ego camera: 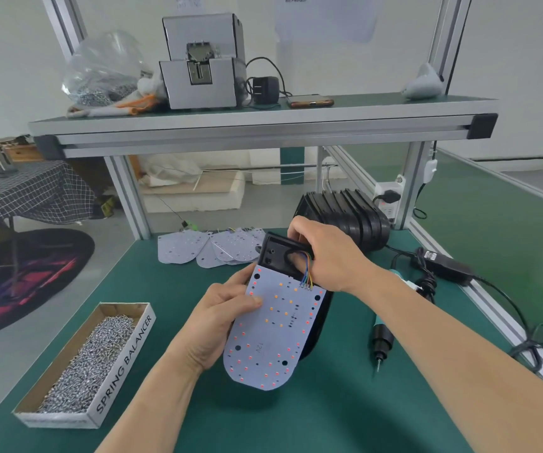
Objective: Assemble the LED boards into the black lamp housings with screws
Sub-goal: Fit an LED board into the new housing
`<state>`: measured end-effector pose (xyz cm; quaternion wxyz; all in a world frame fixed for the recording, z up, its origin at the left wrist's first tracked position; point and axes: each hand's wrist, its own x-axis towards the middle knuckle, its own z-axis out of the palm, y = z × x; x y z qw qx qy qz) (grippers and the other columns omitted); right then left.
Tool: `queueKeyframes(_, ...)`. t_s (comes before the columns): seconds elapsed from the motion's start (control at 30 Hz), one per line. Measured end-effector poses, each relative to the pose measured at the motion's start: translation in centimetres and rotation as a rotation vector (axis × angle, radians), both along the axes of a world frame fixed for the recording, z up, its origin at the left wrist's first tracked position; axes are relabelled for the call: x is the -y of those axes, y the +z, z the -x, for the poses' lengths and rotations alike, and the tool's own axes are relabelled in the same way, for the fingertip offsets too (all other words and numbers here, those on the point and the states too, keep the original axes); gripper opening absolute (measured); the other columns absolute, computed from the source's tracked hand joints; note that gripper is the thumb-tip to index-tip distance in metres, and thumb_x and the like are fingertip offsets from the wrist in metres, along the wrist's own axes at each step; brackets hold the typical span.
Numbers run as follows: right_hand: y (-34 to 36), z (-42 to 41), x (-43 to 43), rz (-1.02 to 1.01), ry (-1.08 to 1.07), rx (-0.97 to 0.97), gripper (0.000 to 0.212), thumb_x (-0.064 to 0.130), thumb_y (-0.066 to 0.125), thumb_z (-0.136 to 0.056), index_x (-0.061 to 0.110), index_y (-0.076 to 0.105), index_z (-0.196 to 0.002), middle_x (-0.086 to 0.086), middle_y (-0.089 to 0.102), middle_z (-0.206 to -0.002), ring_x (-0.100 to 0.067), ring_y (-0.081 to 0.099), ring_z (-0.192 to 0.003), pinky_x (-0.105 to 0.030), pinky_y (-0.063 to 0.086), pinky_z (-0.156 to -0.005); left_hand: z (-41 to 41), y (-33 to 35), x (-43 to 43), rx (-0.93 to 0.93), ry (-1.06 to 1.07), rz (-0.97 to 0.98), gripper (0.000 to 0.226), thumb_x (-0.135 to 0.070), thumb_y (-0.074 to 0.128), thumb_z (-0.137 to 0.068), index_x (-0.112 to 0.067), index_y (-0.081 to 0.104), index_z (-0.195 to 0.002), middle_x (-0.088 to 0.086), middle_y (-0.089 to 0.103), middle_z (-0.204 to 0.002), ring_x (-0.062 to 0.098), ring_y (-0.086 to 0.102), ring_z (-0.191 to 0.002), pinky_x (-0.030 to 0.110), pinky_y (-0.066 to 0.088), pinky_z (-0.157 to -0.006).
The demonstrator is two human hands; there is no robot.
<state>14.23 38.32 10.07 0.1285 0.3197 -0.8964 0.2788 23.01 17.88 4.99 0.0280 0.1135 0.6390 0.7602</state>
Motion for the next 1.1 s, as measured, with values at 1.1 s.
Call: queueKeyframes(1.1, -2.9, -0.8, -1.2, 0.397, -0.116, 0.408, 0.046, 0.046, 0.043, -0.102, 0.016, 0.073, -0.084, -0.006, 0.071, -0.099, -0.006, 0.061, -0.094, -0.037, 0.044, -0.089, -2.1, -0.6, 1.1, 0.164, 0.125, -0.151, 0.021, -0.025, 0.072, -0.082, -0.007, 0.080, -0.090, 0.018, 0.077, -0.093, 0.029, 0.075, -0.076, 0.037, 0.060, -0.066)
